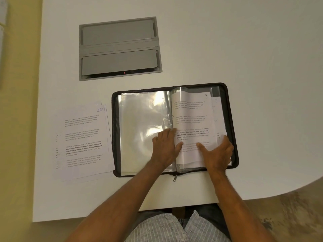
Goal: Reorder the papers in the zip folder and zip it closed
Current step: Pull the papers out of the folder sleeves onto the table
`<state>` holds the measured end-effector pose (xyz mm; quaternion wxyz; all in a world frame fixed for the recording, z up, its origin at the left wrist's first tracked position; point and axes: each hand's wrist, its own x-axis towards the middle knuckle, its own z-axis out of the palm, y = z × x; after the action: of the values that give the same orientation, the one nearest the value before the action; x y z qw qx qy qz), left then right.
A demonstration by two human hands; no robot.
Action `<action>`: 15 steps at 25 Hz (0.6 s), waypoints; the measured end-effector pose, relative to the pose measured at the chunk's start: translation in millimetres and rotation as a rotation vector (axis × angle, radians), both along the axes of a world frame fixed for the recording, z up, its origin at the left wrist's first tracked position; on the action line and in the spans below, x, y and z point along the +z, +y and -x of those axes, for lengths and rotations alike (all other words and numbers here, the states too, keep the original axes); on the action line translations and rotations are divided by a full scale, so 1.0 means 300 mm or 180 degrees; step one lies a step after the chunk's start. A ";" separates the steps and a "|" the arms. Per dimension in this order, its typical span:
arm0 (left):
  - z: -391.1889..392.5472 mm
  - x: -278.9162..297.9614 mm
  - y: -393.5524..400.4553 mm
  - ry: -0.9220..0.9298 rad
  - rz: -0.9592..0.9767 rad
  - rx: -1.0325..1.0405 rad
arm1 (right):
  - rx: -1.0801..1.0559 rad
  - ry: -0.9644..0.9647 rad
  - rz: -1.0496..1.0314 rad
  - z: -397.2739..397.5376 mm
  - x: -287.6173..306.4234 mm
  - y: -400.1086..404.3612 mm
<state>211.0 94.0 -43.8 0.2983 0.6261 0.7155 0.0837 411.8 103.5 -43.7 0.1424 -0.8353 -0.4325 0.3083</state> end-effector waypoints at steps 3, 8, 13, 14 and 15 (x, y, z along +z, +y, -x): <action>0.004 0.010 0.041 -0.0129 -0.0007 0.0038 | -0.0526 0.0744 0.0147 -0.024 0.044 0.063; 0.032 0.051 0.186 -0.0389 -0.0053 0.0033 | -0.0062 0.1044 -0.0097 -0.038 0.123 0.209; 0.066 0.068 0.446 -0.0677 0.0010 0.0079 | 0.0430 0.1080 0.0139 -0.040 0.155 0.354; 0.069 0.077 0.498 -0.0660 -0.0029 0.0064 | 0.0440 0.1079 0.0088 -0.045 0.168 0.363; 0.074 0.084 0.544 -0.0629 -0.0057 0.0038 | 0.0410 0.1105 0.0033 -0.052 0.181 0.364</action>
<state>188.7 257.1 -18.6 0.3613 0.6131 0.6856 0.1533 427.4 212.7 10.6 0.1905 -0.7408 -0.4524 0.4585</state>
